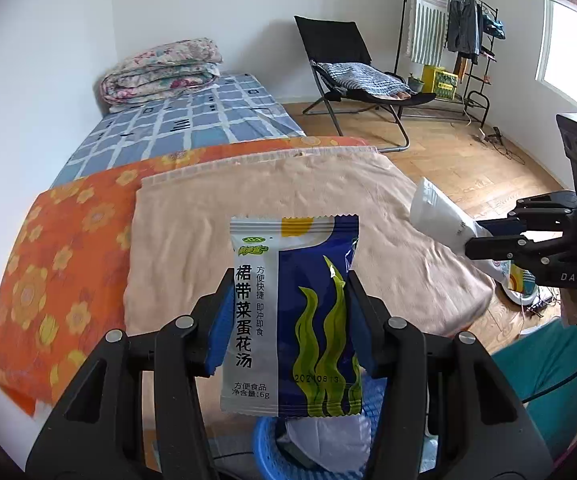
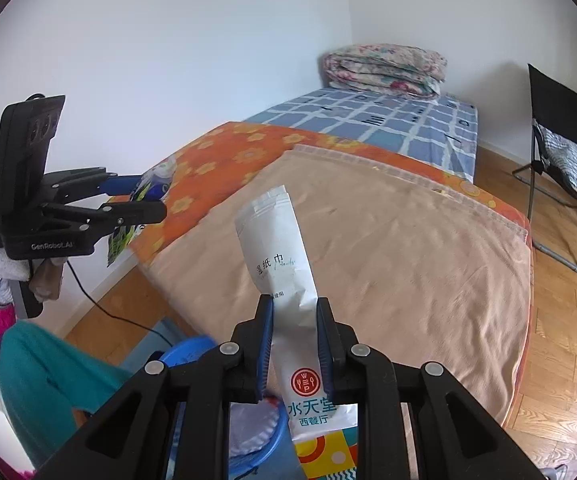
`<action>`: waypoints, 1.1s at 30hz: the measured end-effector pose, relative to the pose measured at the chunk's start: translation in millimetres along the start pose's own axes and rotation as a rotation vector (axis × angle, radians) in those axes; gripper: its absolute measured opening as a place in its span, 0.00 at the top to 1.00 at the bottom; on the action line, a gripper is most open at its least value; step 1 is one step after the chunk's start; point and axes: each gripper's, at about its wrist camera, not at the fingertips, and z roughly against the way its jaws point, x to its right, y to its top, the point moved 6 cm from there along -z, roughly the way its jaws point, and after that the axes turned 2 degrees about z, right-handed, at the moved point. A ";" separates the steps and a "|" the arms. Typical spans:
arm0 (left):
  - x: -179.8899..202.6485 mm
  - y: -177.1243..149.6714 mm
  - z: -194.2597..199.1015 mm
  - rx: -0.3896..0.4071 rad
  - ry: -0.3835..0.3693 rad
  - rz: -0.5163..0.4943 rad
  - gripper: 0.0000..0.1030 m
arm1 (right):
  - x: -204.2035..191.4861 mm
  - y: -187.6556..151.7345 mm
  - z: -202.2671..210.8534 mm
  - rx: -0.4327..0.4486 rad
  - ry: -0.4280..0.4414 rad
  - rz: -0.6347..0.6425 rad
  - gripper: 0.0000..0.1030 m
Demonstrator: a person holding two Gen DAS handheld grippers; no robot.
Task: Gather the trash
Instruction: 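Lift and carry the packet and white tube with both tools over the basket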
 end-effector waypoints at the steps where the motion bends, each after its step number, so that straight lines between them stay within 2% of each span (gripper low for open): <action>1: 1.0 -6.8 6.1 0.003 -0.003 0.008 0.50 | -9.5 -6.7 4.9 0.001 0.006 0.004 0.81; 7: 5.4 -53.2 29.7 -0.005 0.005 0.034 0.50 | -43.8 -35.3 14.8 -0.009 0.035 0.023 0.81; 13: 6.7 -91.7 31.1 -0.034 0.006 0.065 0.50 | -70.7 -60.7 13.2 -0.032 0.046 0.041 0.81; 22: 8.0 -136.3 12.2 -0.103 -0.009 0.108 0.50 | -93.3 -89.4 -7.1 -0.075 0.057 0.033 0.81; 33: 18.8 -182.5 -23.0 -0.231 -0.009 0.081 0.50 | -101.6 -111.6 -35.0 -0.125 0.066 0.041 0.81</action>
